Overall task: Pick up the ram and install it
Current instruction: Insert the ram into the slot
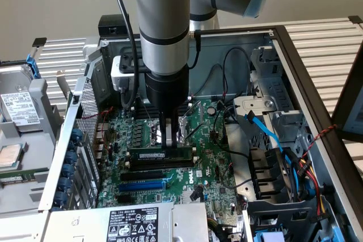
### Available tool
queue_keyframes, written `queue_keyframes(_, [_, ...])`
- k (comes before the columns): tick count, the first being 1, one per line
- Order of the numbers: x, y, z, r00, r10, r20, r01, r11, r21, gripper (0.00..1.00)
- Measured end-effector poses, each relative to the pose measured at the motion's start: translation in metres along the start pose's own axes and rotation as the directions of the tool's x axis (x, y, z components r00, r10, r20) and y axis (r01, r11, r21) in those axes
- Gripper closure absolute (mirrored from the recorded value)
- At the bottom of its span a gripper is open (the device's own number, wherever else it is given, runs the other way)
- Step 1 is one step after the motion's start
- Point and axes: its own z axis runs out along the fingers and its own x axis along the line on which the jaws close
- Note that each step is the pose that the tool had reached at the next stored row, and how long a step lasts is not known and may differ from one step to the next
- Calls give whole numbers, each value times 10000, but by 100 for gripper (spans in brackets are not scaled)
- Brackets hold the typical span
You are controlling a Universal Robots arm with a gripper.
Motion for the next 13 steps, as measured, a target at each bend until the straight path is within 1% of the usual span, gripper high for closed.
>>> queue_keyframes(9, [0, 0, 0, 10000, -12, -1, 12, 10000, 0, 86])
queue_keyframes(13, [0, 0, 0, 9999, -105, -2, 105, 9999, -1, 86])
